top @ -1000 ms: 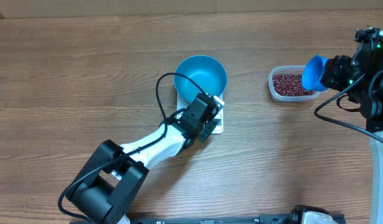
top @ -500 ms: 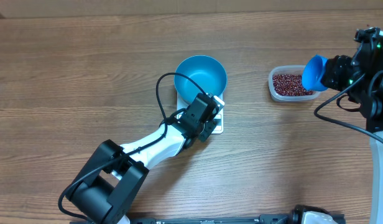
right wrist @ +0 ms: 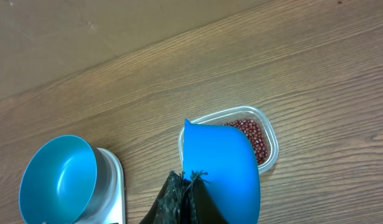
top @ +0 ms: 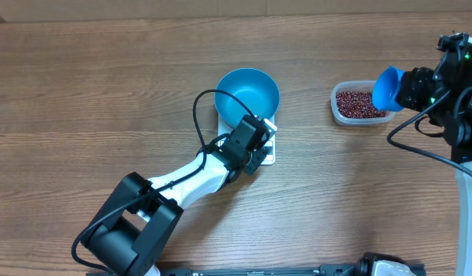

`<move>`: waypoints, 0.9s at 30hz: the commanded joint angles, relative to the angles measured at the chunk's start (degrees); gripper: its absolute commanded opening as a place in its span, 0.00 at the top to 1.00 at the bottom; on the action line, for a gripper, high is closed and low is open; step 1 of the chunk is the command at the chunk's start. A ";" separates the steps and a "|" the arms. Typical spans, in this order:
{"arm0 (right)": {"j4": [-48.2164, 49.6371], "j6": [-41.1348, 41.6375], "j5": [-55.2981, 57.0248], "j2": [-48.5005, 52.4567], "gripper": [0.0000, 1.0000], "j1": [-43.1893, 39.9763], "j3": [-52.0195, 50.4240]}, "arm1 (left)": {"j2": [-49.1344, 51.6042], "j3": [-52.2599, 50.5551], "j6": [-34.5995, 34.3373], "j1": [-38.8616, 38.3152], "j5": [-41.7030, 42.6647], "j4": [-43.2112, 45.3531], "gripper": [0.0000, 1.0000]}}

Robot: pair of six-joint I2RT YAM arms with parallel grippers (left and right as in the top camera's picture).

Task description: Scoop item into bowl and weigh 150g on scale

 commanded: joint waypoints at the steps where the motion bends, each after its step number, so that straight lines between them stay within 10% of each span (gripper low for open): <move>1: 0.48 0.00 0.57 -0.57 0.96 -0.15 1.42 | -0.22 0.26 2.19 -0.63 -0.26 -0.87 0.96; 27: 0.22 -0.04 0.57 -0.57 0.96 -0.17 1.42 | 0.35 0.22 -2.71 0.37 -2.56 -1.03 0.96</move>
